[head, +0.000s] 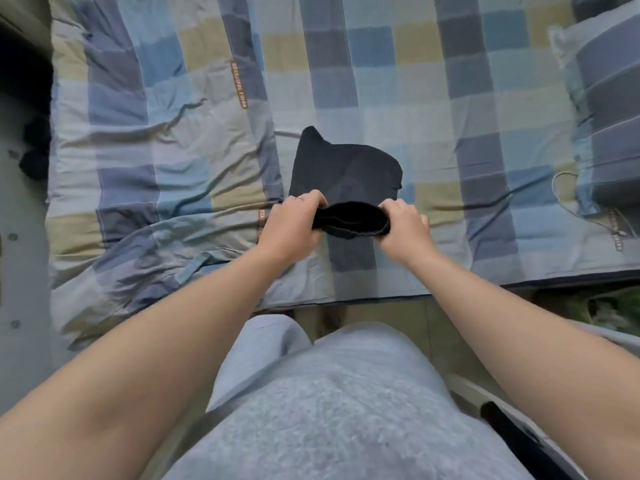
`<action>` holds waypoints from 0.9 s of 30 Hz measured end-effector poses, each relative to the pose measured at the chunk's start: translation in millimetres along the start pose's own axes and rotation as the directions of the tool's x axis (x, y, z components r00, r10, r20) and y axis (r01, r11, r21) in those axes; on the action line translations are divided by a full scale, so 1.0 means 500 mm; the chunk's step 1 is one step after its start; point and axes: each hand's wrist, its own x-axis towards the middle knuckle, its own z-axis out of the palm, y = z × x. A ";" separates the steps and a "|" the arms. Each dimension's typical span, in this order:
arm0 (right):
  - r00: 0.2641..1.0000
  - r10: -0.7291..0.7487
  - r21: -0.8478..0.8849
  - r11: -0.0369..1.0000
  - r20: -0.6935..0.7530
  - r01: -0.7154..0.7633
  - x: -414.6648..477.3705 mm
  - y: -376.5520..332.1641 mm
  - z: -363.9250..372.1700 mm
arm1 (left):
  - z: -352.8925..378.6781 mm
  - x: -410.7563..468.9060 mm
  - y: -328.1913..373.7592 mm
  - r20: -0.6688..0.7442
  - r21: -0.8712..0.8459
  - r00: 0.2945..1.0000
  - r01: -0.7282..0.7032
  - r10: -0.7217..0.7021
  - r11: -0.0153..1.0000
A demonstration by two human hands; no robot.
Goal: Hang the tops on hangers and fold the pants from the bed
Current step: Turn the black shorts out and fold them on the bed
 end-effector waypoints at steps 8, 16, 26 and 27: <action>0.939 0.125 -0.147 0.986 0.321 -0.081 -0.109 0.145 0.367 | 0.342 -0.111 -0.158 0.431 0.084 0.889 0.132 -0.156 0.988; 0.795 0.216 -0.131 0.976 0.567 -0.172 -0.251 0.232 0.566 | 0.531 -0.211 -0.223 0.755 0.160 0.618 0.150 -0.219 0.976; 0.786 0.292 0.295 0.811 0.545 -0.505 -0.085 0.265 0.533 | 0.532 0.012 -0.260 0.748 0.103 0.606 0.297 -0.271 0.949; 0.801 0.303 0.325 0.797 0.516 -0.510 -0.050 0.270 0.520 | 0.525 0.046 -0.260 0.724 0.083 0.630 0.324 -0.280 0.942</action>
